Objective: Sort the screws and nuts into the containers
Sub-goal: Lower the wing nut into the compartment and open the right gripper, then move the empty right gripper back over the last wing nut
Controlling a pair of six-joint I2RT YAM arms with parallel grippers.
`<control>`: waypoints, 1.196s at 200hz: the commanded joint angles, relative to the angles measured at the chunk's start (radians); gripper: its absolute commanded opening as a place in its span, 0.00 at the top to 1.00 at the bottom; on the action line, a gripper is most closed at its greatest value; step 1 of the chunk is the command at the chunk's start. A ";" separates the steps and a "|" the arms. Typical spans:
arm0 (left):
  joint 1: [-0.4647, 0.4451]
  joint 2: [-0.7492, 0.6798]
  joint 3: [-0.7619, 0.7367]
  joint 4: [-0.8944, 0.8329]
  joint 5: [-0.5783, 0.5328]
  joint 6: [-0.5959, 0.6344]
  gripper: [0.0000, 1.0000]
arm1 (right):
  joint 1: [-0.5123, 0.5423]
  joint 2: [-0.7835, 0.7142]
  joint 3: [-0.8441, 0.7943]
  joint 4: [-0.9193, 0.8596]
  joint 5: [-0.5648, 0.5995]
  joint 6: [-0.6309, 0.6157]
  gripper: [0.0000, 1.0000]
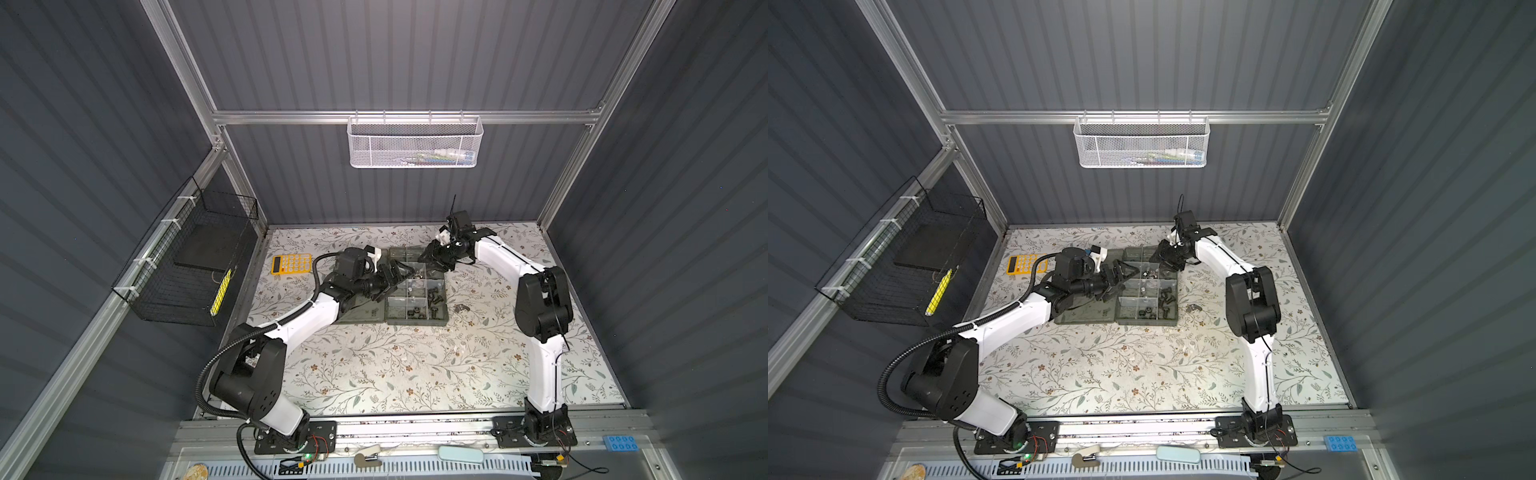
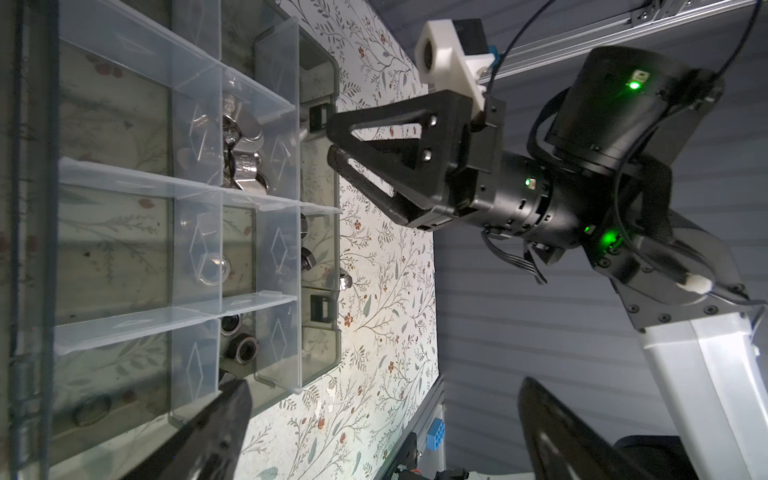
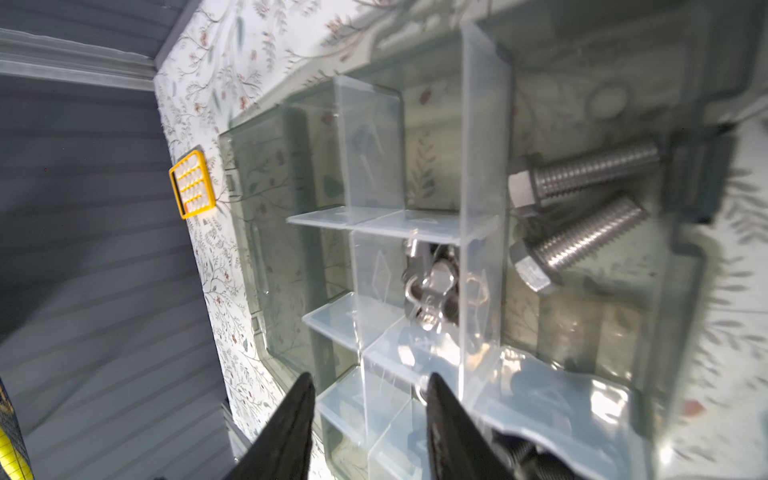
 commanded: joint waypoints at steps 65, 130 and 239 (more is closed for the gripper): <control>-0.010 -0.026 0.011 -0.023 0.029 0.029 0.00 | -0.022 -0.252 -0.203 -0.056 0.171 -0.099 0.14; -0.110 0.075 0.117 -0.043 0.034 0.086 0.00 | -0.051 -0.443 -0.473 -0.032 0.332 0.015 0.01; -0.164 0.151 0.152 -0.001 0.052 0.085 0.00 | -0.051 -0.661 -0.905 0.236 0.433 0.554 0.01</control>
